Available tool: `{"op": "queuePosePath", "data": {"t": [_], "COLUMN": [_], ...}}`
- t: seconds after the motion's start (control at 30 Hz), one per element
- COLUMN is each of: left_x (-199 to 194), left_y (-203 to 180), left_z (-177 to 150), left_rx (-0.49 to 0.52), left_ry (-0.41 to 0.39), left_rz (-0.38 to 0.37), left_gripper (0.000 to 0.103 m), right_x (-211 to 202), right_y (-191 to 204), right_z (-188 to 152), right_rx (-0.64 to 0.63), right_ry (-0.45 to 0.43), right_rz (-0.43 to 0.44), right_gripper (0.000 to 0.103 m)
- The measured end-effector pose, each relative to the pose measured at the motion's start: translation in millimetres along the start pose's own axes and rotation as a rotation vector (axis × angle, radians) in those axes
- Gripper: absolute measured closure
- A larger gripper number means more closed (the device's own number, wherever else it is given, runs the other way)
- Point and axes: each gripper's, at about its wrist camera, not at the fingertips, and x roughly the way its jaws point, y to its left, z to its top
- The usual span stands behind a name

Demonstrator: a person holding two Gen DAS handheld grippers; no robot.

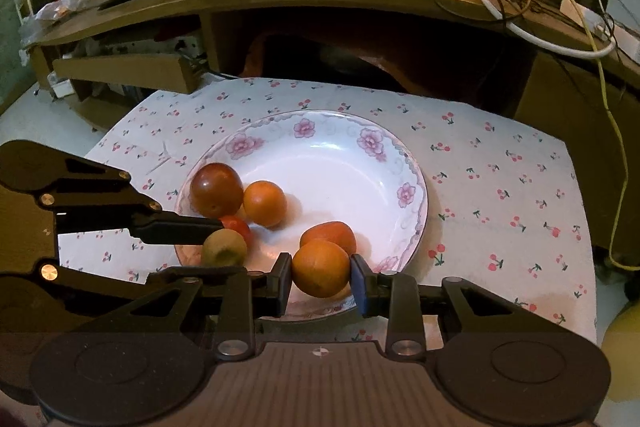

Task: Organize fruits
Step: 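Carry the tangerine and the brown fruit over the white plate, then lower both fruits into the plate and open both grippers, then grasp the red tomato with the right gripper while the left grasps the second tan fruit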

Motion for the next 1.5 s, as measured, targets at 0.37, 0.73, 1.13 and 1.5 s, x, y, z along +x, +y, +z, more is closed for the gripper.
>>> {"op": "queuePosePath", "data": {"t": [0.37, 0.73, 1.13, 1.5], "left_x": [-11, -32, -35, -29], "left_y": [3, 3, -7, -7], "left_z": [4, -6, -30, -46], "left_rx": [-0.019, 0.011, 0.078, 0.104], "left_ry": [-0.026, -0.023, 0.056, 0.109], "left_rz": [0.001, -0.006, -0.082, -0.082], "left_gripper": [0.066, 0.065, 0.064, 0.063], "right_x": [-10, -27, -36, -24], "right_y": [-2, -6, 7, 23], "right_z": [1, -4, -34, -41], "right_rx": [0.016, 0.045, -0.014, -0.070], "right_ry": [-0.049, -0.072, 0.011, 0.068], "right_rz": [0.001, 0.004, 0.084, 0.149], "right_gripper": [0.065, 0.065, 0.064, 0.064]}}
